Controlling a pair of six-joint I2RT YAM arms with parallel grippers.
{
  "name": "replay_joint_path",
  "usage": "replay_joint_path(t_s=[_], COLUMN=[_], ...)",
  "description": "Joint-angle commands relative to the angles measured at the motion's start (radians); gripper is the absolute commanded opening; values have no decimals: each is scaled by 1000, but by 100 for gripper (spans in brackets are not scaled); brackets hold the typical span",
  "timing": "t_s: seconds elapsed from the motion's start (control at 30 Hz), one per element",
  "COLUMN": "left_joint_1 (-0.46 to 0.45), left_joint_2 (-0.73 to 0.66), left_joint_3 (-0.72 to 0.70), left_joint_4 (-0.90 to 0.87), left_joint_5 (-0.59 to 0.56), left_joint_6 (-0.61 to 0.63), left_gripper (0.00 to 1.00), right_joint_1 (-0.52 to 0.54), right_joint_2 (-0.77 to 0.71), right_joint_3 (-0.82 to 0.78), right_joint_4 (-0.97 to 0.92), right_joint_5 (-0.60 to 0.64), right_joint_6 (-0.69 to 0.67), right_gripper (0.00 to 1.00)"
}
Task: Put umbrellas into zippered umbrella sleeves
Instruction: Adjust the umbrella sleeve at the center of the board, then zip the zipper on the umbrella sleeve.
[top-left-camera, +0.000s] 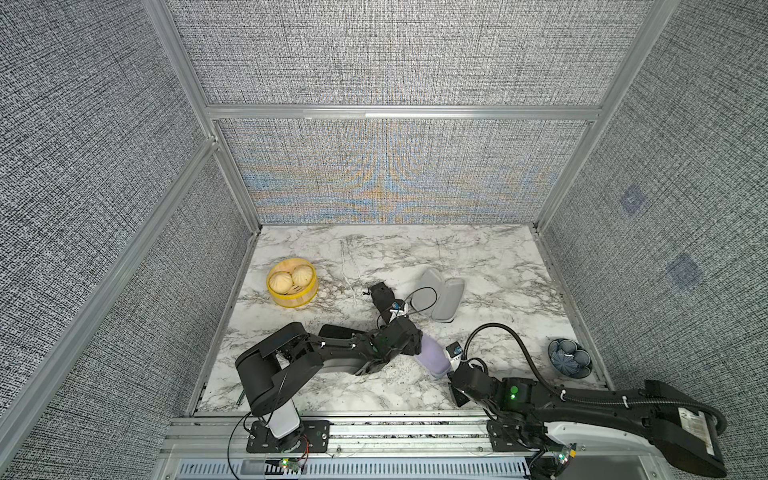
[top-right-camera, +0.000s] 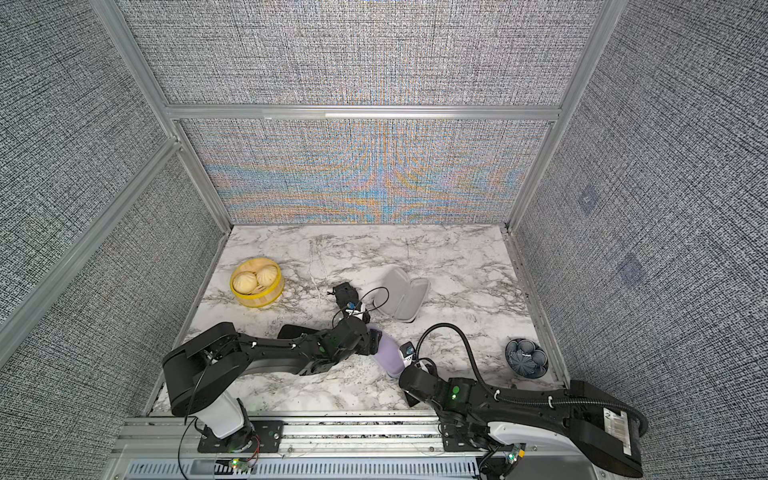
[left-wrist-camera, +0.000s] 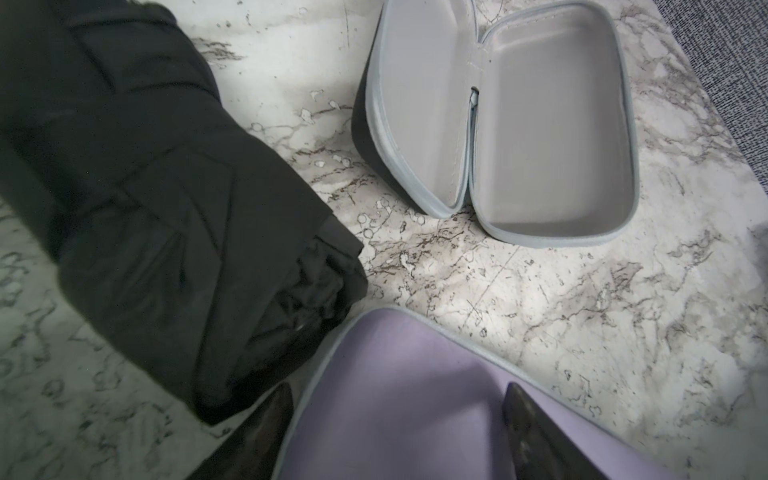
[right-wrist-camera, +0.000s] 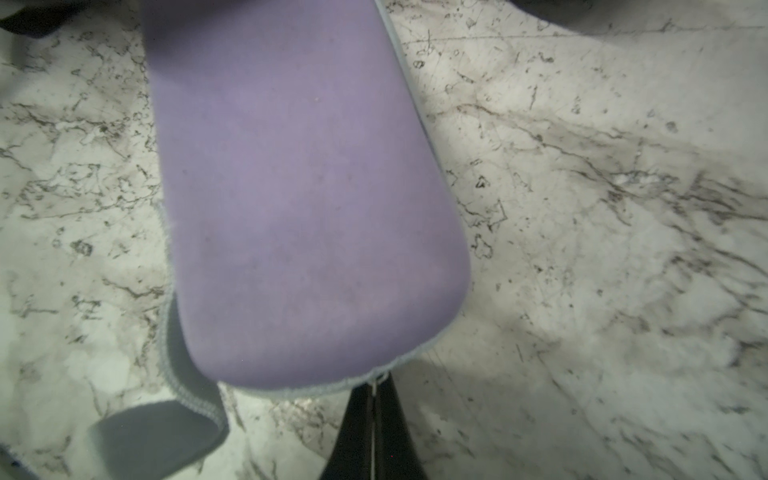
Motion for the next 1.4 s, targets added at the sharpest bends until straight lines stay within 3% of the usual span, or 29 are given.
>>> replay_joint_path(t_s=[0.0,0.23,0.4,0.7,0.77,1.07,1.37], left_joint_1=[-3,-3,-3,-2,-3,-4,-23], left_joint_2=[-3,9,54,90,86,63,32], left_joint_3=[-24,-62,-39,-50,-53,-80,-102], left_joint_4=[-133,-114,-158,-130,-118,-82,-60], left_joint_5=[41,36,29,75,94,143,164], left_joint_6=[0,-31,-41,-61,-54,-56,-62], left_gripper=[71,64,51,44,36,33,29], right_joint_1=[5,34,102,160,162,165,140], right_joint_2=[-27,-35,-19,57,102,231,159], right_joint_3=[-21,-35,-5,17,37,136,108], right_joint_4=[-6,38,-10,104,142,212,177], right_joint_5=[-71,-109,-69,-47,-56,-53,-5], right_joint_6=[14,25,49,72,59,29,63], right_gripper=[0,0,0,0,0,0,0])
